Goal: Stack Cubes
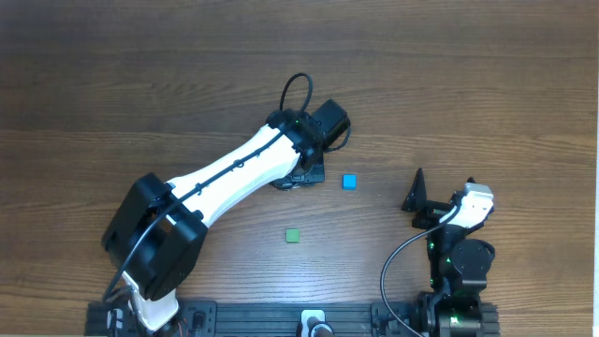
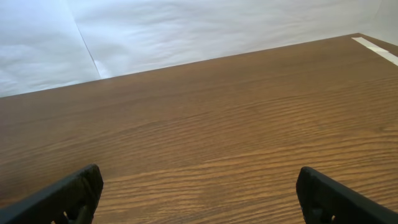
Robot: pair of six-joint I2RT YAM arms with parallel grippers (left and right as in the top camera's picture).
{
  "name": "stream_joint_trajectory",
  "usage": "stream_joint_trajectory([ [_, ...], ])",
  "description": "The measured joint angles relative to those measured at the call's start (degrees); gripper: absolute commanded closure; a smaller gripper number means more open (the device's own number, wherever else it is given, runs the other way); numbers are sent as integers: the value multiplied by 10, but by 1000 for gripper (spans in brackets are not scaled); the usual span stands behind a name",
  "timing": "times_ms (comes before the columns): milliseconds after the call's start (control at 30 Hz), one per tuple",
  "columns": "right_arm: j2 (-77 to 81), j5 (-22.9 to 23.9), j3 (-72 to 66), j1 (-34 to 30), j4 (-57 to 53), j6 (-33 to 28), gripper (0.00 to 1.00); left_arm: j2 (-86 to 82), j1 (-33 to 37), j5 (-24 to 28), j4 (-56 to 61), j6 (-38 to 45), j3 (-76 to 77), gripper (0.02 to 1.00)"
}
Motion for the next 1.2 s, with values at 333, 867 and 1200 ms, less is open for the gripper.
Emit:
stream_joint_trajectory([
  [333, 0, 0, 0, 0, 0, 0, 9, 0, 0, -2, 6, 0, 0, 954],
  [867, 0, 0, 0, 0, 0, 0, 9, 0, 0, -3, 10, 0, 0, 945],
  [1200, 0, 0, 0, 0, 0, 0, 9, 0, 0, -11, 9, -6, 0, 941],
])
